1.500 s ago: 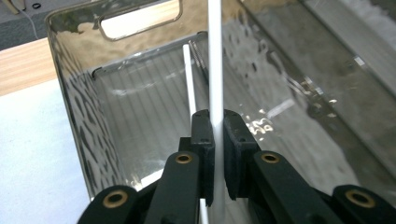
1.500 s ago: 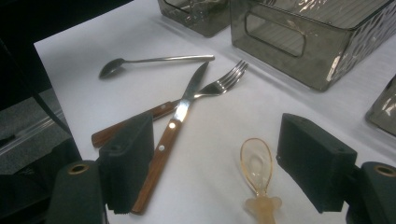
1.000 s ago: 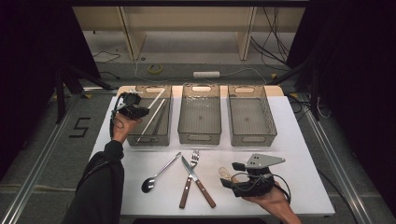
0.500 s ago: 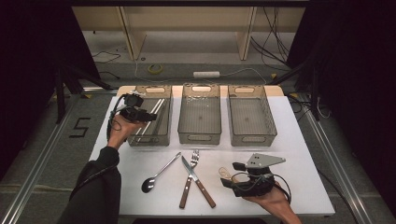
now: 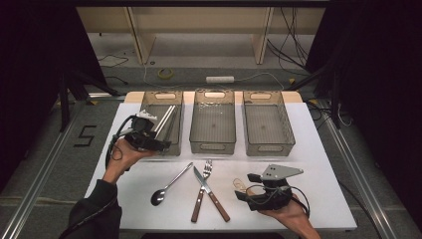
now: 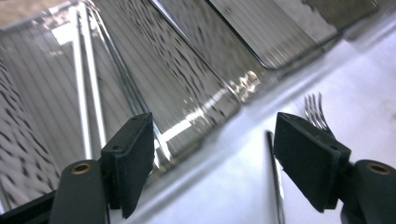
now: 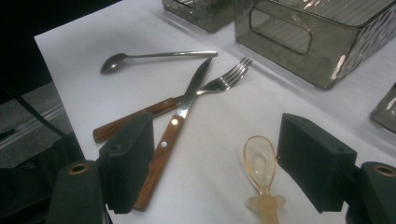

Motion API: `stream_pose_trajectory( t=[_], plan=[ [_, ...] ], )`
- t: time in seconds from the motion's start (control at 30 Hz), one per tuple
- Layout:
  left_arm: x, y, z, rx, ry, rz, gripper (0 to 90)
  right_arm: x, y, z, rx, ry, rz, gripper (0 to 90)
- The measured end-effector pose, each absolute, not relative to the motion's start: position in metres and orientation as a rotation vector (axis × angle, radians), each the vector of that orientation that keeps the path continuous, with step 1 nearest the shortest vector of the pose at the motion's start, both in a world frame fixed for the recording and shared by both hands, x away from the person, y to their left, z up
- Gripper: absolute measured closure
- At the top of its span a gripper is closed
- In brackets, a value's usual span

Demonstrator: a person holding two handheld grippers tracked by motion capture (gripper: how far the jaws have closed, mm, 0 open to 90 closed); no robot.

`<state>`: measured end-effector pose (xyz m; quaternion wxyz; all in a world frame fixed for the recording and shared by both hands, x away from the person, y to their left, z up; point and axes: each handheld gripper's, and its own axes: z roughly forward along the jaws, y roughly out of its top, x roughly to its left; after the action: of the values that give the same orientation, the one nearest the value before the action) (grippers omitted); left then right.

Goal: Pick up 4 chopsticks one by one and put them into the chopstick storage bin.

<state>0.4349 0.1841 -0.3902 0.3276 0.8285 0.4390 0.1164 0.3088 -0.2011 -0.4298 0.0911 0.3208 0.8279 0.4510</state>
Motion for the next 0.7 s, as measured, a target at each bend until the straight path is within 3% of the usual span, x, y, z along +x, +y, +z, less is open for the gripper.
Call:
stream_pose_trajectory(
  t=[0.7],
  plan=[
    [0.395,0.173,-0.415,2.287,1.113,0.223,21.5,0.309,-0.202,-0.431,0.963,2.455,1.335,28.1]
  ],
)
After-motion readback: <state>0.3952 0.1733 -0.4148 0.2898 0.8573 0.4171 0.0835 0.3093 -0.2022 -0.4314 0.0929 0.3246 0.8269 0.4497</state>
